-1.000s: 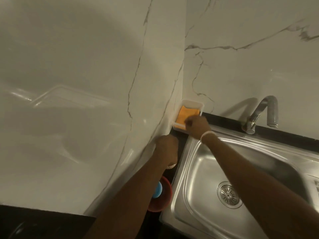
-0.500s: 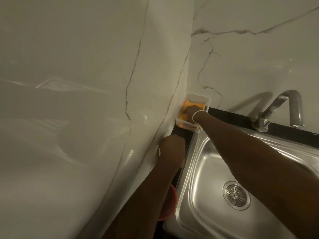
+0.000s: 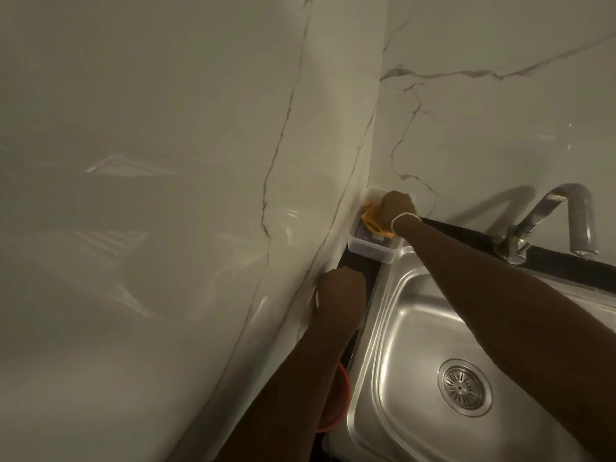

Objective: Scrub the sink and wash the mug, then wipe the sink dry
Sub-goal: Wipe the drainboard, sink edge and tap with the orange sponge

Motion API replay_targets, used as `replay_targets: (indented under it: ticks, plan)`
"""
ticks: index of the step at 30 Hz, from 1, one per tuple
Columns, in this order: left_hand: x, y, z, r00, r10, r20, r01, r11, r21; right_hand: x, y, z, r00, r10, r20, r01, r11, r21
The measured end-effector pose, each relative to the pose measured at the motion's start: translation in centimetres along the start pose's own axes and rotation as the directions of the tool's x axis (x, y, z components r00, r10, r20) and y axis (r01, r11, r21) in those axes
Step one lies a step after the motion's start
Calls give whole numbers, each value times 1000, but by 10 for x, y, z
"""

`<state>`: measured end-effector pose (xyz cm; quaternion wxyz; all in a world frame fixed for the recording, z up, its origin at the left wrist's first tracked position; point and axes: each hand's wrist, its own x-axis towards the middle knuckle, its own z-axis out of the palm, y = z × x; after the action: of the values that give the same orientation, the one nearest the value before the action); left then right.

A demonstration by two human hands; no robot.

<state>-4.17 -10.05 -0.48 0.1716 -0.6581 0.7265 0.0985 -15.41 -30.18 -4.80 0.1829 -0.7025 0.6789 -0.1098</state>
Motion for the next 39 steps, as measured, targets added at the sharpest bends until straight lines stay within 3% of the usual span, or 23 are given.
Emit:
replay_targets:
  ticks: [5,8,10,12,14,16,18,20,24,27,29,31,33,37,39]
  plan:
    - [-9,3,-8,1000,13,-20,-12,999,35,-33,19,-61,989,67,-131,-28,961,273]
    - [-15,8,-18,998,32,56,-35,997,67,-81,43,-82,987,82,-140,-1,868,497]
    - [-15,7,-17,1000,4,-4,-4,1000,17,-121,56,-78,992,93,-88,6,656,755]
    - [-15,22,-18,987,25,-160,-56,980,-193,-169,85,-73,990,143,-3,-55,394,917]
    - [-19,59,-23,974,74,-213,-163,885,-436,-223,128,-71,972,207,115,-149,161,976]
    - [-22,108,-19,980,90,-175,-178,787,-591,-272,175,-69,932,285,224,-223,-34,974]
    - [-22,162,0,988,147,-50,-139,700,-700,-314,222,-67,866,355,352,-282,-235,930]
    - [-26,225,26,956,273,109,-66,561,-825,-350,261,-80,819,435,374,-204,-390,898]
    - [-46,355,46,813,451,368,247,305,-920,-403,338,-118,825,481,296,-12,-509,861]
    - [-58,436,43,822,483,302,324,38,-945,-426,400,-143,820,490,296,10,-529,848]
    - [-55,486,38,867,443,227,271,-37,-962,-435,454,-159,799,502,329,-46,-496,867]
    - [-46,531,31,898,412,153,168,1,-986,-439,505,-174,775,549,312,-126,-349,928]
    - [-35,572,19,904,421,78,44,90,-995,-441,553,-184,732,635,247,-242,-96,966]
    - [-9,648,-8,831,551,-81,-169,111,-979,-433,627,-212,686,727,36,-319,255,913]
    - [8,679,-14,802,582,-133,-237,107,-966,-421,651,-228,681,728,-79,-294,370,881]
